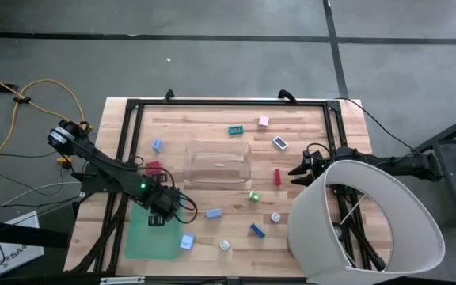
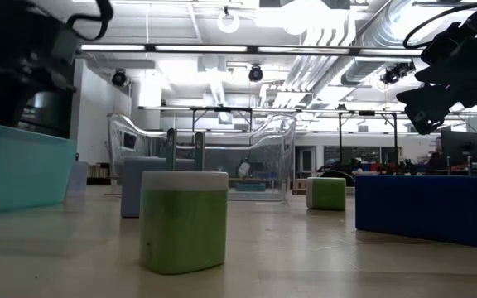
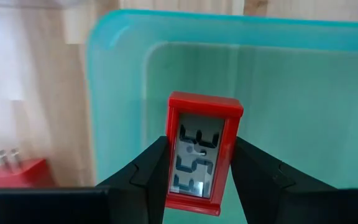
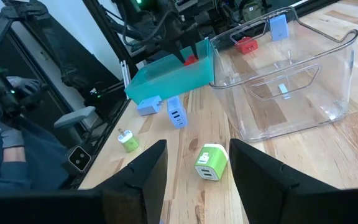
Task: Pick & Place Office items
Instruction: Put the top red digital clock into the green bin, then put the top light blue digital clock into the green bin
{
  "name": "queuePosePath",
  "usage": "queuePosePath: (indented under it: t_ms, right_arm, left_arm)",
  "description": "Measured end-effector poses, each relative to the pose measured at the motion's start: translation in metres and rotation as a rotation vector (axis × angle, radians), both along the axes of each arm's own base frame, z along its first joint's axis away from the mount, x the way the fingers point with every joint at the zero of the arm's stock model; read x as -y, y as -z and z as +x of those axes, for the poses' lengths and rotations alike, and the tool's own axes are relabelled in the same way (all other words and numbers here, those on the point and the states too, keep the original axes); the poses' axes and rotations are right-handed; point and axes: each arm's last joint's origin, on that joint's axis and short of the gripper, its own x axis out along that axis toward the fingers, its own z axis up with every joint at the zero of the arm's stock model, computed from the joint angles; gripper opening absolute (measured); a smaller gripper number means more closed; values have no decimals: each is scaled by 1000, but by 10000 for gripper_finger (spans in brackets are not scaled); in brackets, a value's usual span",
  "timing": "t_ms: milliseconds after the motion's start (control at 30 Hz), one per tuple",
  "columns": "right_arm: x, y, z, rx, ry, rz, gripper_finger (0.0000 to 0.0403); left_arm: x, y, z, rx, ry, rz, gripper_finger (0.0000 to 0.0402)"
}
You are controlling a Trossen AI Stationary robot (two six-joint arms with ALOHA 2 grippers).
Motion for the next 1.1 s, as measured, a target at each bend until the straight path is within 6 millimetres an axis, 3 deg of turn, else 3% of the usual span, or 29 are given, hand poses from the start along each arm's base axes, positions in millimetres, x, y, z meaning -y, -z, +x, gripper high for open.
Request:
queuePosePath:
  t_ms: [367, 733, 1100]
  right_arm:
    - [0, 0, 0, 0, 0, 0, 161]
    - [0, 0, 0, 0, 0, 0, 161]
    - [0, 0, 0, 0, 0, 0, 161]
  left_arm:
    - [-7, 33, -6, 18, 9, -30, 143]
    - [-12, 34, -4, 4, 13, -40, 181]
    - [-12, 31, -5, 18, 14, -48, 186]
